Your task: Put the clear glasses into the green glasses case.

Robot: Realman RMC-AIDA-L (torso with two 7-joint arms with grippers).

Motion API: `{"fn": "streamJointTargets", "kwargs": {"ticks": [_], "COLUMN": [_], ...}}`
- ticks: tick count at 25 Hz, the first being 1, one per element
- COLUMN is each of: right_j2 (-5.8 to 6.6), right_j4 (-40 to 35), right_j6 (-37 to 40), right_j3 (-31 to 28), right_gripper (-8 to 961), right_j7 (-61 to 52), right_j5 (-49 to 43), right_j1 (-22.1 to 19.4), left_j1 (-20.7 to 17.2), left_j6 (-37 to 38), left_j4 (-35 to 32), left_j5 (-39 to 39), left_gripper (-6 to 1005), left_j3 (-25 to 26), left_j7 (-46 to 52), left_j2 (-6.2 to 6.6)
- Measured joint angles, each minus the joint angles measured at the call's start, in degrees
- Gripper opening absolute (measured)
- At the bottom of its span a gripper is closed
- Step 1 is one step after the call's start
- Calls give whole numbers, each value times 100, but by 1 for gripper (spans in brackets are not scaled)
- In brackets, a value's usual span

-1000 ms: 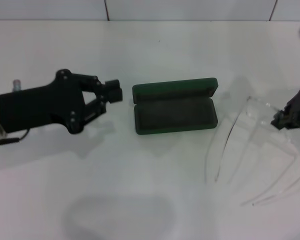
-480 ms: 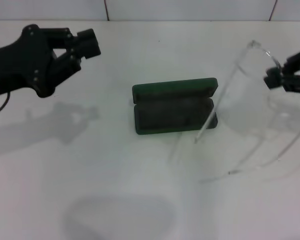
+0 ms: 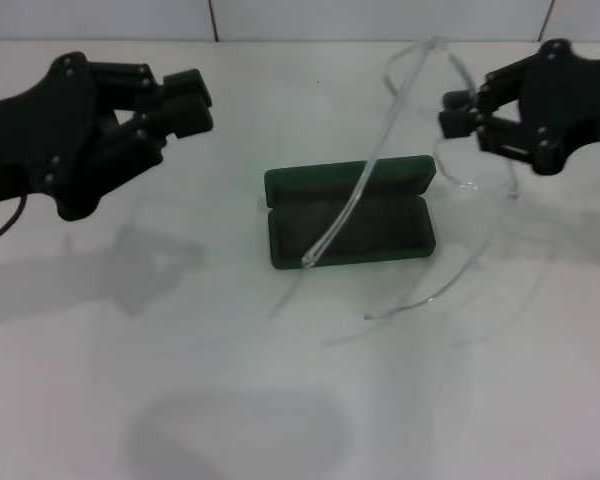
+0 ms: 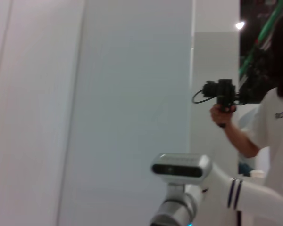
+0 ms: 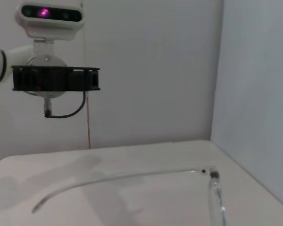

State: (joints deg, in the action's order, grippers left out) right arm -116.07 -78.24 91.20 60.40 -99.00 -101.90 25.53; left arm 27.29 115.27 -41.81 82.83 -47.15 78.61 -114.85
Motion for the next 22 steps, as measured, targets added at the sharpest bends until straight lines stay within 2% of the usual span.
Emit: {"fn": "streamJointTargets", "kwargs": {"ticks": [13,18,22], "right_j2": [-1,-1,6], "right_j4": [164,252,327], "right_j6": [-830,-888,-889], "right_j3": [1076,1239,1338], "right_gripper": [113,113,113], "right_j7": [576,755,884], "right_j5": [322,567,827], "right_j1": [47,57,66], "left_j1": [96,154,190], "left_j6": [101,101,99], "left_j4": [-15,-8,37], "left_j5": [6,14,54], "left_gripper": [90,88,86], "left_j3": [-45,-301,-313], "left_j7": [103,57,40], "left_j2": [-122,-137,-143]}}
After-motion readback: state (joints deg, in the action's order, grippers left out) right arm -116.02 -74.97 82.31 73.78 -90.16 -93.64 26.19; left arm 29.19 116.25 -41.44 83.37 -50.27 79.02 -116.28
